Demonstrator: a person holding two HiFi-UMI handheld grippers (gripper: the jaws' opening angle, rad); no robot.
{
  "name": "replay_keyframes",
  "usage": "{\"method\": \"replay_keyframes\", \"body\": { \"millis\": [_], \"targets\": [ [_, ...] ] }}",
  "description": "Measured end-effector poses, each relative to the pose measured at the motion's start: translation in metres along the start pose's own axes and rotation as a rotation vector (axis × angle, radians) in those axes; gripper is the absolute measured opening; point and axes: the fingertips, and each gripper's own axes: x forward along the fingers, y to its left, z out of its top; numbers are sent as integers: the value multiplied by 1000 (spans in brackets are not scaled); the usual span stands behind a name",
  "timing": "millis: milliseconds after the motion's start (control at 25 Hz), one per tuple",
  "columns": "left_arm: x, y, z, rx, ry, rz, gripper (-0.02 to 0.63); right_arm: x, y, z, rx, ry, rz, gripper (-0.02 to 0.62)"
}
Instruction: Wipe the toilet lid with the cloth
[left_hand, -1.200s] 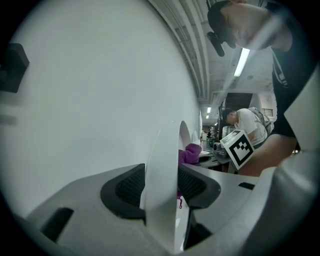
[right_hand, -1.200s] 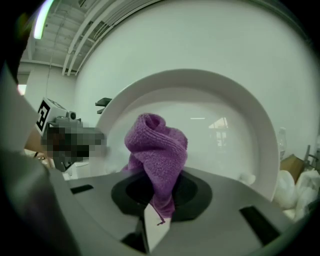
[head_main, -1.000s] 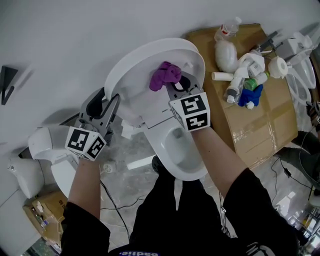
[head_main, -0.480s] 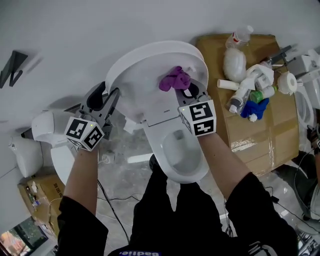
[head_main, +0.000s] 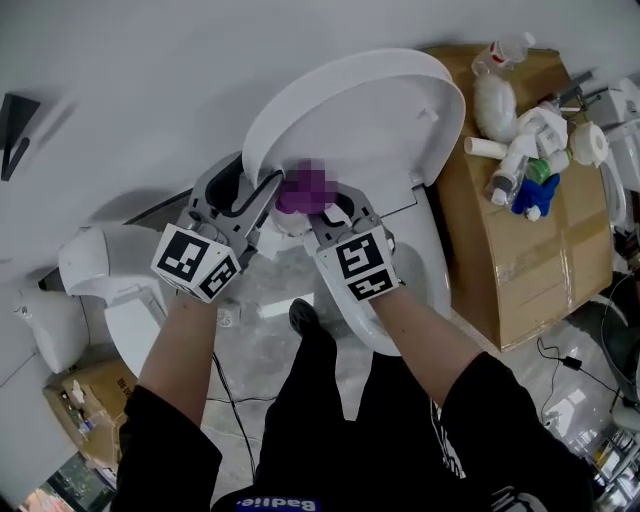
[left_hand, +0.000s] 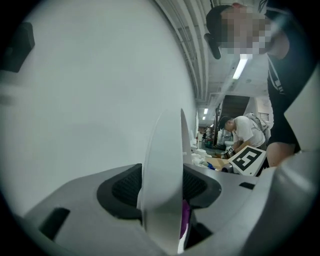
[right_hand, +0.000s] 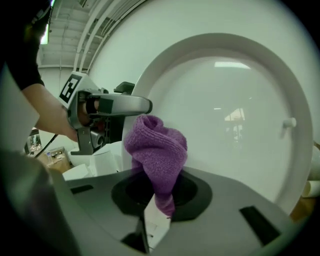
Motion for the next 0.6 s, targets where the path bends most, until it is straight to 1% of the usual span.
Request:
{"method": "replay_keyframes", "body": {
  "millis": [80,160,360,480,600],
  "targets": [
    [1,-1,-2,-6,6,-33,213,15,10,0,18,2,-18,66],
    [0,-2,-1,-3,6,-47,213,25,15,2,31,-7,-36,66],
    [4,-4,0,-14,-2,-62,212,25,4,-1,42,-13,-72,66],
    [3,-3,-1,6,1,-52,212,20,-10,-4,43,-12,-81,66],
    [3,-2,-1,-5,5,-24,213,6,-43,-7,60,-17,-107,66]
  ]
}}
